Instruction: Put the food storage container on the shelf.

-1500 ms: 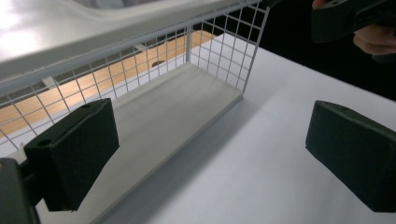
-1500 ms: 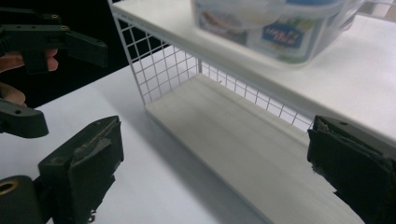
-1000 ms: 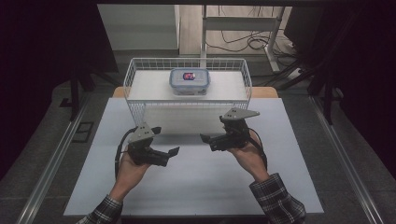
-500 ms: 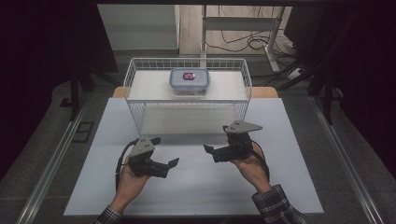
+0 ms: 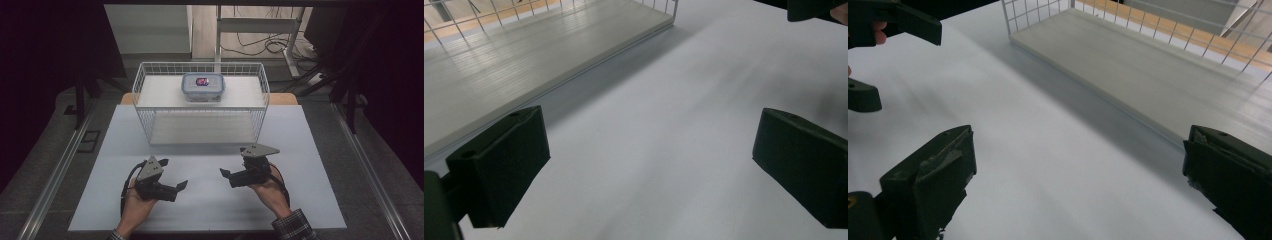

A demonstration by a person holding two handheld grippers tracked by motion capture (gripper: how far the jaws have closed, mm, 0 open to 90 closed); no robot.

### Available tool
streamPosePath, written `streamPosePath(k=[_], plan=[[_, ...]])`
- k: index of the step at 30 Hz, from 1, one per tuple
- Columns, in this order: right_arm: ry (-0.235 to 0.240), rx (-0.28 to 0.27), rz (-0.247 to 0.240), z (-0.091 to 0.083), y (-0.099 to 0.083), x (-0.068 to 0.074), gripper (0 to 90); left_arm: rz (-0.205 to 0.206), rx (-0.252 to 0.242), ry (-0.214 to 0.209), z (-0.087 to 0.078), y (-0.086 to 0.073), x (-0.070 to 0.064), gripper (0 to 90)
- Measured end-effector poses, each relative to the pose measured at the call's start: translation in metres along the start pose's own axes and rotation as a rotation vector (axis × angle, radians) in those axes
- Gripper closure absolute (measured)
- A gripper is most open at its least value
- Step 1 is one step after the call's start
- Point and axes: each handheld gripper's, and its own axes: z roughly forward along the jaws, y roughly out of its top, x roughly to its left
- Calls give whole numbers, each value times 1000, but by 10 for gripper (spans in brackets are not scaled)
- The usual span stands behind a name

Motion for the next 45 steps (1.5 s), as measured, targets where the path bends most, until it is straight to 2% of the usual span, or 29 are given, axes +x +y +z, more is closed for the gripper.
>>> streamPosePath(k=[4, 17, 21, 28, 38, 45], plan=[[-9, 5, 2, -1, -8, 4, 5, -15, 2, -1, -3, -7, -1, 14], [-11, 40, -4, -5, -30, 12, 5, -27, 26, 22, -17, -25, -4, 16], [-22, 42, -11, -11, -35, 15, 5, -42, 35, 31, -25, -33, -2, 19], [-26, 43, 5, -21, -40, 13, 10, -34, 61, 48, -32, -40, -2, 21], [-66, 39, 29, -37, -51, 9, 10, -43, 78, 84, -45, -50, 1, 23], [-88, 45, 22, -46, -57, 10, 13, -57, 78, 111, -56, -58, 6, 24]])
